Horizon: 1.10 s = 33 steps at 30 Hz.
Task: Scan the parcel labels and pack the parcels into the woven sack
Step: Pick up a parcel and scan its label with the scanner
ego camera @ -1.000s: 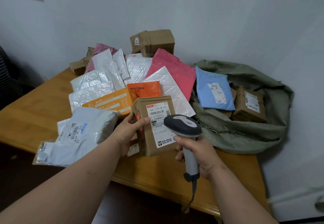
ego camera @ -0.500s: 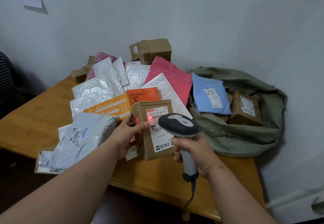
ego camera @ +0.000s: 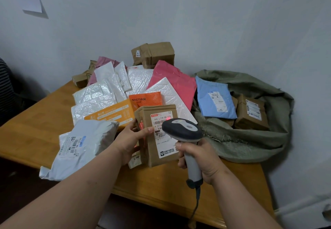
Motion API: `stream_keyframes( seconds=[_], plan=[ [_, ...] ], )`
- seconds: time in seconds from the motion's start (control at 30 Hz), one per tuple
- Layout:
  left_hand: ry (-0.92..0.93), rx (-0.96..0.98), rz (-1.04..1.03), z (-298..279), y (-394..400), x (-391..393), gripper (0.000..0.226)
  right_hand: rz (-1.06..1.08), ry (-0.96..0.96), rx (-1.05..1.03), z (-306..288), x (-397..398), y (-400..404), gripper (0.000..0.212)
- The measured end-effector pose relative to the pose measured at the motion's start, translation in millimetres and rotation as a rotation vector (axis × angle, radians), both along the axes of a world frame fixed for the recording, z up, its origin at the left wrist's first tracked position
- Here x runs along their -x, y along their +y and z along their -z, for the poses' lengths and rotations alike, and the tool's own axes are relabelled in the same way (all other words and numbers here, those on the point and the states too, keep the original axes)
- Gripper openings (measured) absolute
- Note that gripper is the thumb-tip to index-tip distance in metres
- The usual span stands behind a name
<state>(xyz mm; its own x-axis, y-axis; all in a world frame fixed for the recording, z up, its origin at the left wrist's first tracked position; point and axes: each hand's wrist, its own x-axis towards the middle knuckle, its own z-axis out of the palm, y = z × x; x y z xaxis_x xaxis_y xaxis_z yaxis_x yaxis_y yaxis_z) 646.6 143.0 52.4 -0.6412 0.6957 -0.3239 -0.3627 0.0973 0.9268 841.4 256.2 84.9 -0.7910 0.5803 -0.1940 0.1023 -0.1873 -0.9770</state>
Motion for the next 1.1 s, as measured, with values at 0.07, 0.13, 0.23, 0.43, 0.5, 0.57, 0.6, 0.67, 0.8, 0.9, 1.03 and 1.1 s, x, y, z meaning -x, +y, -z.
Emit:
stream_keyframes(
  seconds=[0.07, 0.13, 0.23, 0.43, 0.5, 0.57, 0.6, 0.67, 0.8, 0.9, 1.03, 1.1],
  plan=[
    [-0.001, 0.003, 0.011, 0.8, 1.7, 2.5, 0.107, 0.004, -0.001, 0.002, 1.2, 2.5, 2.8, 0.03],
    [-0.004, 0.003, 0.017, 1.3, 4.3, 5.8, 0.106, 0.025, 0.002, 0.009, 2.6, 5.4, 6.4, 0.026],
    [-0.007, 0.006, 0.035, -0.7, 10.8, 11.5, 0.105, 0.117, -0.003, 0.003, 5.7, 10.4, 13.9, 0.011],
    [0.031, 0.013, 0.054, -8.2, 40.2, 25.7, 0.113, 0.309, -0.111, -0.042, 15.5, 16.2, 42.7, 0.02],
    [0.052, 0.046, 0.03, -12.1, 56.7, 28.7, 0.115, 0.333, -0.132, -0.019, 20.4, 14.7, 52.2, 0.022],
    [0.083, 0.093, 0.016, -17.1, 77.6, 29.0, 0.104, 0.363, -0.127, 0.004, 23.6, 14.0, 63.2, 0.027],
    [0.093, 0.104, 0.01, -19.7, 90.5, 28.6, 0.096, 0.38, -0.109, 0.026, 24.2, 14.2, 70.9, 0.031],
    [0.13, 0.1, 0.003, -26.7, 121.9, 27.6, 0.083, 0.416, -0.062, 0.07, 24.1, 15.0, 90.6, 0.033],
    [0.265, 0.092, 0.081, -46.1, 197.7, 19.6, 0.074, 0.512, 0.027, 0.106, 22.4, 13.9, 146.9, 0.03],
    [0.336, 0.094, 0.138, -55.0, 259.8, 7.7, 0.064, 0.572, 0.069, 0.092, 19.5, 8.3, 196.0, 0.032],
    [0.425, 0.07, 0.221, -59.6, 338.4, -5.6, 0.04, 0.666, 0.135, 0.099, 21.7, 6.7, 262.2, 0.03],
    [0.556, 0.109, 0.258, -57.7, 367.9, -8.0, 0.045, 0.68, 0.138, 0.073, 26.8, 10.8, 288.8, 0.035]
  ],
)
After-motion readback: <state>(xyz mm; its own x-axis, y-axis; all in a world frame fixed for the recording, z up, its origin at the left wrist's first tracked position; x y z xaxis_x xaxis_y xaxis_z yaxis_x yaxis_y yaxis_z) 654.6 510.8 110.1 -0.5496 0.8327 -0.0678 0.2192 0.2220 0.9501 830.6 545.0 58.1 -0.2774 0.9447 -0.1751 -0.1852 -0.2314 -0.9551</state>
